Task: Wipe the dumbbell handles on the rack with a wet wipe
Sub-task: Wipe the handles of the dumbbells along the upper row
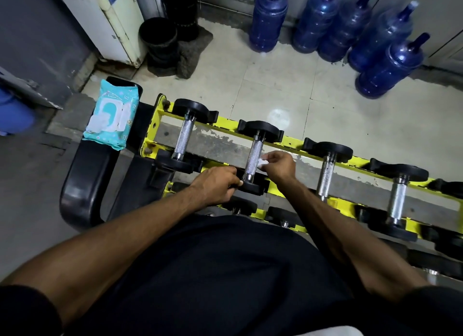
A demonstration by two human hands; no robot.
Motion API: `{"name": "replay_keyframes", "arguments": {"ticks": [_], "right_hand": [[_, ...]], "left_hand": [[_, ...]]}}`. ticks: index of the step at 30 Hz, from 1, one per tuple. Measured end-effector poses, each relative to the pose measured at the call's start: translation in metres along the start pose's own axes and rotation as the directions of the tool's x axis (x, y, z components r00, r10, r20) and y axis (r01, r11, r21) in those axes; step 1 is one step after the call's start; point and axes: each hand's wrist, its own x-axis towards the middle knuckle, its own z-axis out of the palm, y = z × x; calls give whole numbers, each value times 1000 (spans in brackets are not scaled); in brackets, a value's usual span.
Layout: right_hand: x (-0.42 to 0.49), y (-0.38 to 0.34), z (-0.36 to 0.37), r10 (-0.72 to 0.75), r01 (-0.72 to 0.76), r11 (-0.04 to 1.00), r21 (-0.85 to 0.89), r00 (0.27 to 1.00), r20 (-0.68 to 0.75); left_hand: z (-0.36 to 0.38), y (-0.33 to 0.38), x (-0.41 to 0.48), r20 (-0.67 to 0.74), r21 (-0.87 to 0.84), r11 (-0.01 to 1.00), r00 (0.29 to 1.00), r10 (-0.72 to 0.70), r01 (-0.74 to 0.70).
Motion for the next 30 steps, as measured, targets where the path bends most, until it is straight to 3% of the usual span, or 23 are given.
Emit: {"name": "replay_keyframes", "arguments": {"ticks": [5,9,14,17,21,23,25,28,30], "right_hand": [[-6,-4,8,203,-220,938,269,975,88],[1,0,5,360,-440,770,462,898,255],[24,-18,1,379,-415,581,700,899,218],[28,-29,1,361,-384,618,686,914,186],[22,-12,-2,385,-488,837,248,847,366],[22,-8,-4,405,-506,848,158,810,423],[26,-10,-5,386,-529,794,299,820,423],[25,-16,1,357,-474,678,562,880,313],[14,-15,5,365,-435,694,574,899,240]], "left_hand": [[-1,-1,1,6,6,1000,1000,13,-13],[0,-2,1,3,-5,1000,1000,2,-2],[1,-2,0,-1,-7,1000,1000,-2,2],[1,-2,0,0,-9,1000,1000,1,-1],[1,-4,1,-4,-24,1000,1000,7,-7],[2,-4,1,-8,-26,1000,1000,10,-10],[2,-4,1,-8,-28,1000,1000,9,-10],[3,-3,1,-4,-34,999,1000,2,-2],[3,-3,1,-8,-34,999,1000,0,0]]}}
